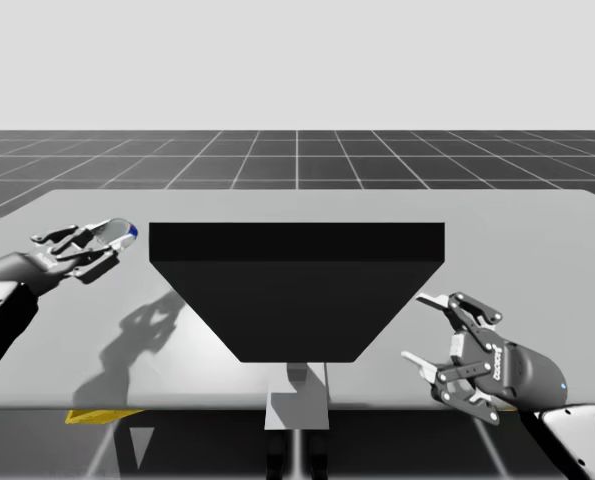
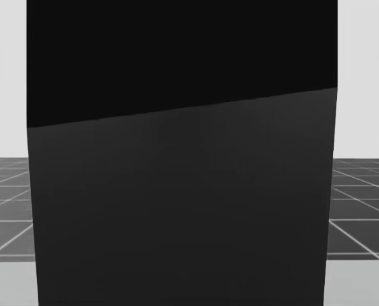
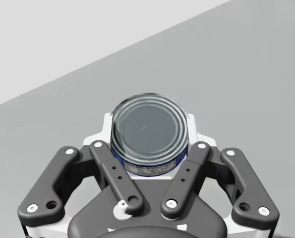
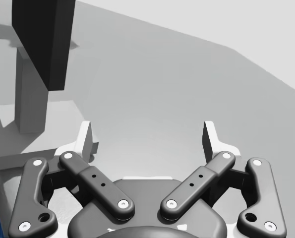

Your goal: Reach around the screen and pick up the object behind it.

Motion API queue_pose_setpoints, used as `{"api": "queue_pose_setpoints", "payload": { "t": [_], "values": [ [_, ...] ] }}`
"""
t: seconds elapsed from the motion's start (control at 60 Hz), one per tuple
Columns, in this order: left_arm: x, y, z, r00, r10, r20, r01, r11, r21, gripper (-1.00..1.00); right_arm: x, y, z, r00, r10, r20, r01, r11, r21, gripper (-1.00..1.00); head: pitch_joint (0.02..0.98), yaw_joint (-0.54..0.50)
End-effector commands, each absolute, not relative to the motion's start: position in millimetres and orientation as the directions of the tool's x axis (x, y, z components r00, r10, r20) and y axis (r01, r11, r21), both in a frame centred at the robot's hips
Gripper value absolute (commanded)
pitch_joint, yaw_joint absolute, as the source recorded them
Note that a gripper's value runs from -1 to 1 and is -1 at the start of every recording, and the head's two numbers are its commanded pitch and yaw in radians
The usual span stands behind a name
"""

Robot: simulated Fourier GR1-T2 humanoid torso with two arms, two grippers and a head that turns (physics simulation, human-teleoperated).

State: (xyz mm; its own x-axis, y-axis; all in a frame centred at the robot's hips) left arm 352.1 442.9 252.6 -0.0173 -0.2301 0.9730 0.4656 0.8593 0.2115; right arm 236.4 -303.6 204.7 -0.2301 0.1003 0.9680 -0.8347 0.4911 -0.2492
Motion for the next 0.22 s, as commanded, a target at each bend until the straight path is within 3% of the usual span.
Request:
{"api": "queue_pose_setpoints", "payload": {
  "t": [0.017,0.167,0.217],
  "values": [
    [349.8,437.9,311.6,-0.154,-0.217,0.964,0.496,0.827,0.265,1.00,240.5,-306.2,207.8,-0.246,0.085,0.9654,-0.819,0.514,-0.254,-1.00,0.130,-0.02],
    [339.9,428.4,350.6,-0.262,-0.176,0.949,0.431,0.859,0.278,1.00,246.8,-308.3,211.9,-0.249,0.080,0.9652,-0.784,0.569,-0.249,-1.00,0.132,-0.02],
    [333.3,422.8,368.4,-0.316,-0.156,0.936,0.406,0.869,0.282,1.00,251.0,-309.2,213.2,-0.245,0.083,0.9660,-0.756,0.608,-0.244,-1.00,0.132,-0.02]
  ]
}}
